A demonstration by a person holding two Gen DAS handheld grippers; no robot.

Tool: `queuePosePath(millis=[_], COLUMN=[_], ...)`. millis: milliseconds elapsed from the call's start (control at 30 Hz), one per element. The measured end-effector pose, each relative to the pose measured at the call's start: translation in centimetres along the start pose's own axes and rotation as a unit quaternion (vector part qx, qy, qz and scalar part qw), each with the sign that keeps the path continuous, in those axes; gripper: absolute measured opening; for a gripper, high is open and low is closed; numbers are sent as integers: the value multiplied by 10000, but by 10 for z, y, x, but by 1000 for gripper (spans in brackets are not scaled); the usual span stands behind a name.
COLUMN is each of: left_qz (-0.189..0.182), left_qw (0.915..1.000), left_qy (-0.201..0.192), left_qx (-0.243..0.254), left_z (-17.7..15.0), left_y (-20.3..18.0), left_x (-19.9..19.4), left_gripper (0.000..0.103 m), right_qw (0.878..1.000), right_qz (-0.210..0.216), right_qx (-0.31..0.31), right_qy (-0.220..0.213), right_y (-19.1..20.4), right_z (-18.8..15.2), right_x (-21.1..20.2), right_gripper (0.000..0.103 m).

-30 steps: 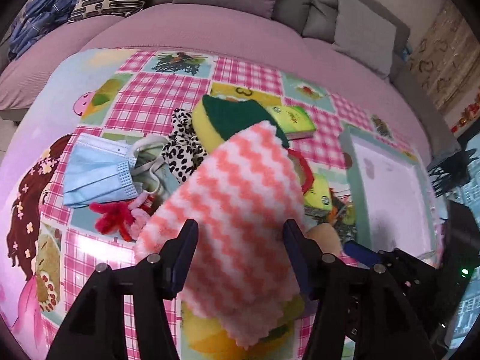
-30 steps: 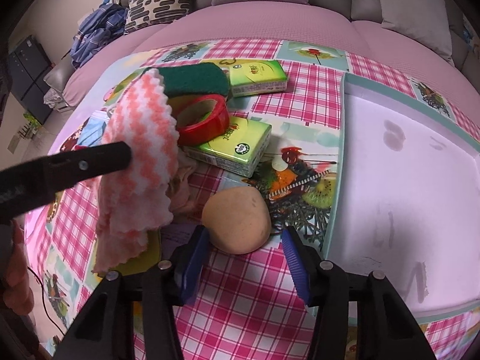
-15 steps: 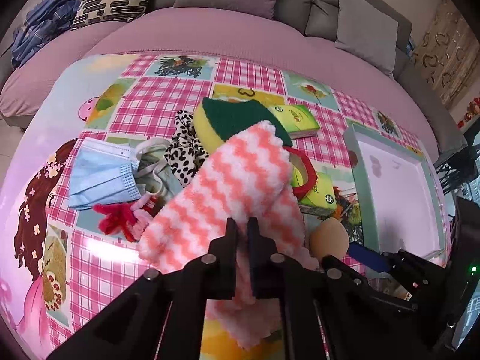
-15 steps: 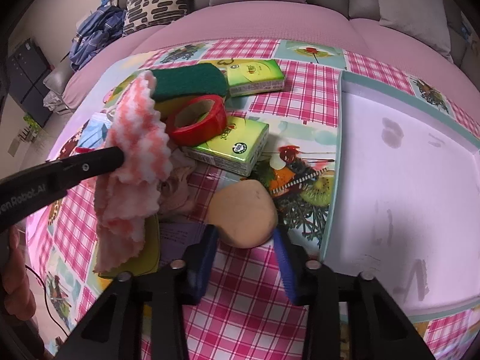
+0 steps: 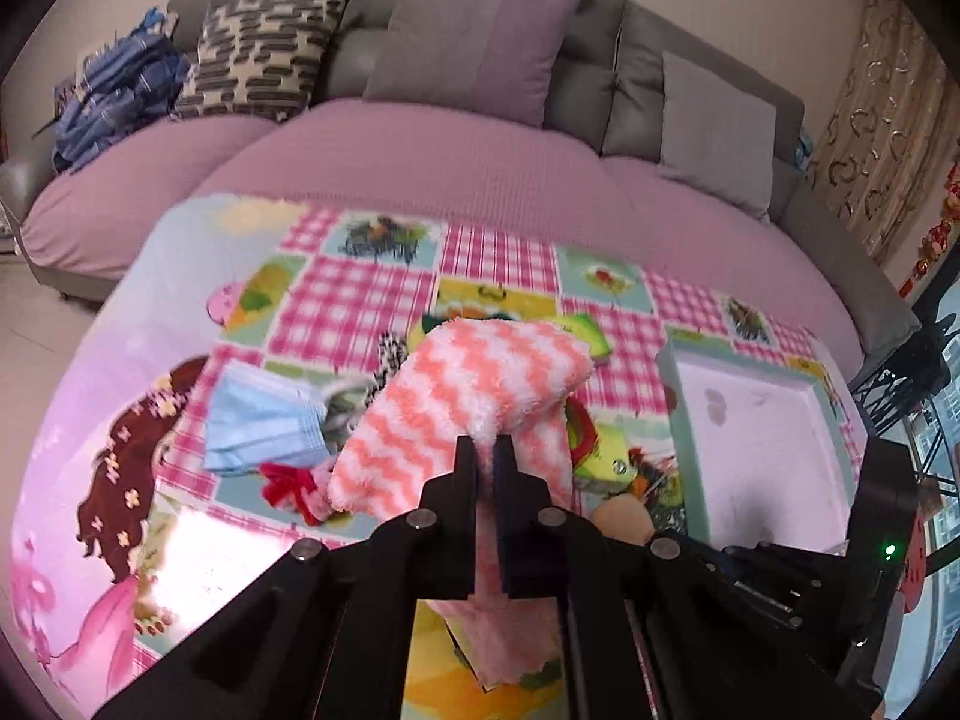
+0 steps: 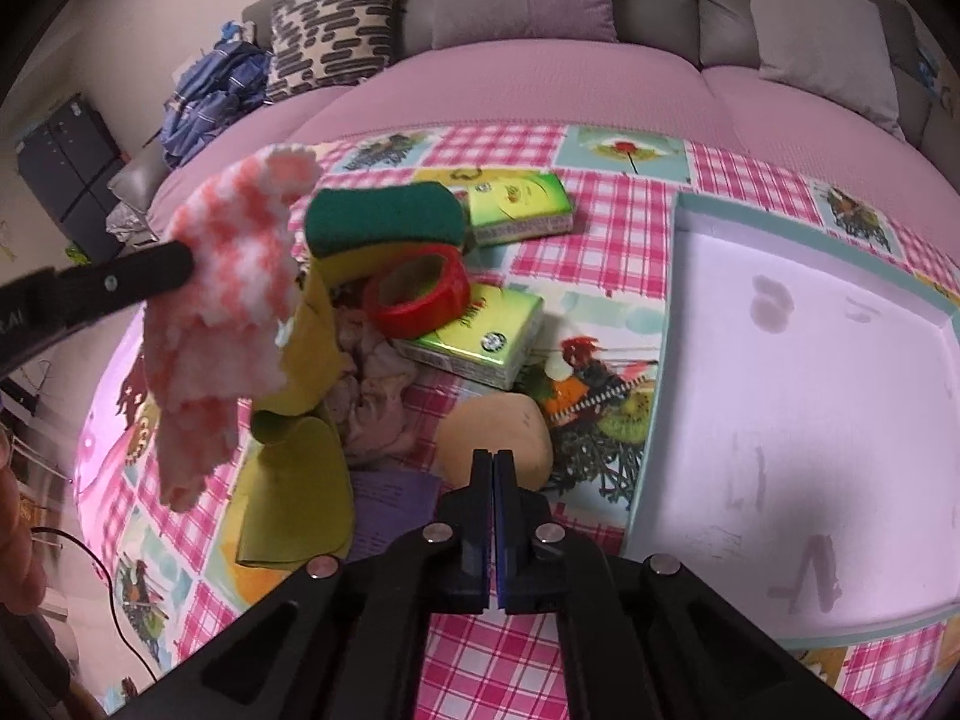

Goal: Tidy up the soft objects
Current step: 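Lift the towel with the left tool while the right tool grasps the tan sponge puff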

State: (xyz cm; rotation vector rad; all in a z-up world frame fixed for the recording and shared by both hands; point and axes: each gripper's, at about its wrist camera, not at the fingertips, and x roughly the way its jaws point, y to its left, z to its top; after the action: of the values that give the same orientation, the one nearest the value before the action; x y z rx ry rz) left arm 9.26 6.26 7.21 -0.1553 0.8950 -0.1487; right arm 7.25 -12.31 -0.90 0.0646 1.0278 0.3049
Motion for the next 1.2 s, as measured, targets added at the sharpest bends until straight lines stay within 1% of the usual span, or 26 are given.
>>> queuePosePath(millis=[133, 167, 267, 367, 433, 500, 533, 567, 600, 633, 667, 733, 800, 833, 867, 1067, 1200], left_qz=[58, 107, 321, 345, 416, 410, 396, 392, 398, 406, 417, 466, 534, 570, 581, 547, 512], left_qw=[9998, 9998, 9993, 9993, 9990, 9990, 9990, 9991, 9990, 9990, 9990, 9988, 9985, 9983, 9983, 9984, 9986], left_qy=[-174, -190, -174, -140, -154, -173, -180, -186, -187, -186, -180, -146, -106, -93, -89, -109, -90], left_qx=[35, 45, 69, -25, -22, -28, -33, -29, -24, -22, -21, -10, 6, 8, 3, -32, -8], left_z=[3, 3, 3, 2, 2, 2, 2, 2, 1, 1, 1, 0, 0, -1, -1, -1, -1], left_y=[-3, -4, -5, 0, 1, 2, 2, 2, 2, 3, 3, 3, 4, 4, 5, 8, 7], left_x=[-11, -12, -12, -11, -13, -14, -15, -15, -15, -16, -16, -14, -12, -12, -12, -13, -12], left_gripper=[4, 4, 4, 4, 4, 4, 4, 4, 4, 4, 4, 4, 5, 5, 5, 5, 5], right_qw=[9999, 9998, 9998, 9998, 9998, 9998, 9998, 9998, 9998, 9999, 9999, 9999, 9998, 9998, 9998, 9990, 9971], right_qz=[89, 113, 197, 181, 170, 160, 162, 150, 148, 137, 115, 51, 37, 40, 19, -184, -427], right_qx=[-63, -42, 41, 10, 4, -10, -23, -36, -48, -56, -71, -130, -177, -194, -212, -412, -610], right_qy=[-105, -126, -87, -83, -100, -112, -111, -98, -81, -67, -57, -59, -41, -34, -30, 50, 146], right_y=[1, -1, -5, -6, -6, -7, -6, -6, -5, -5, -4, -2, 0, 0, 2, 8, 15], right_z=[2, 2, 2, 3, 3, 3, 3, 2, 2, 2, 2, 2, 2, 2, 2, 1, 1], right_x=[-6, -7, -5, -3, -3, -3, -2, -1, 0, 1, 3, 5, 7, 8, 10, 19, 30], right_gripper=[0, 2, 4, 4, 4, 5, 8, 16, 21, 30, 33, 33, 42, 55, 58, 58, 58])
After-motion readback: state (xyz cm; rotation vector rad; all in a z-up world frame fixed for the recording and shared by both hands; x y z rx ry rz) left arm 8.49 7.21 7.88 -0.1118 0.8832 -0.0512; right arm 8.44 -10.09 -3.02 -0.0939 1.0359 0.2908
